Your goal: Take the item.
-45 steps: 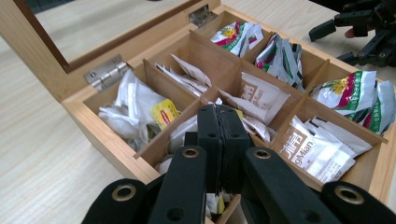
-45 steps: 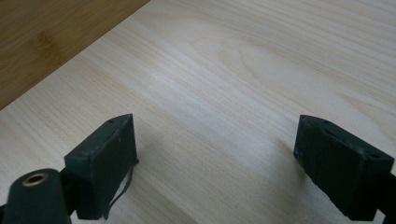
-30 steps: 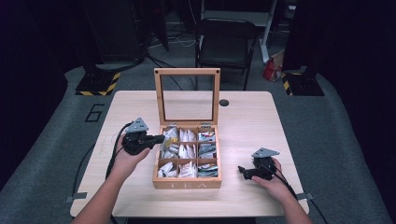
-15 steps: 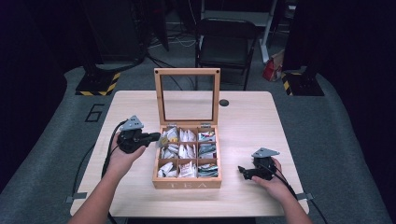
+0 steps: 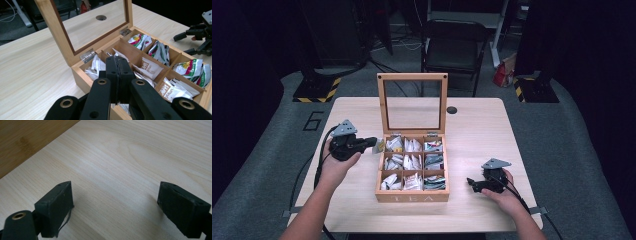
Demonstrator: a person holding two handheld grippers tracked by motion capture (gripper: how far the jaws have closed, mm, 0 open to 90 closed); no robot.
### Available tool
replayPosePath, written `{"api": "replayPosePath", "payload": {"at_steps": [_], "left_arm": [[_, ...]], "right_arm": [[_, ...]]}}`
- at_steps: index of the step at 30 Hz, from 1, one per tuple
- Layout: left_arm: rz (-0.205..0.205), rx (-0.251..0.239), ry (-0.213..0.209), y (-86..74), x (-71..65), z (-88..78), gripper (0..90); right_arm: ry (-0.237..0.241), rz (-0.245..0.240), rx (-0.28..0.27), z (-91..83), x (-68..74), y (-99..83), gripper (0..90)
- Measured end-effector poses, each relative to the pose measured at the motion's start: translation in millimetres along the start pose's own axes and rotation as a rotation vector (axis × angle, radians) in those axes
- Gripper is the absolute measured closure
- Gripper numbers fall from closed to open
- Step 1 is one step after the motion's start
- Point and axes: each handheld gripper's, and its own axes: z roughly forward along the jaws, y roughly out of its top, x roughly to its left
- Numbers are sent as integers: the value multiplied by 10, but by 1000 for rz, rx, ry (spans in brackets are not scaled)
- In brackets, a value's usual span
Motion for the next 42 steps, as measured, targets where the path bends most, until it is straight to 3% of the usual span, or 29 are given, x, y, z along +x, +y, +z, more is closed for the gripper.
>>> {"api": "replayPosePath", "payload": {"at_steps": [42], "left_arm": [[-96, -64, 133, -93, 402, -534, 893]], "right_arm": [[0, 1, -1, 0, 1, 0, 124]]}}
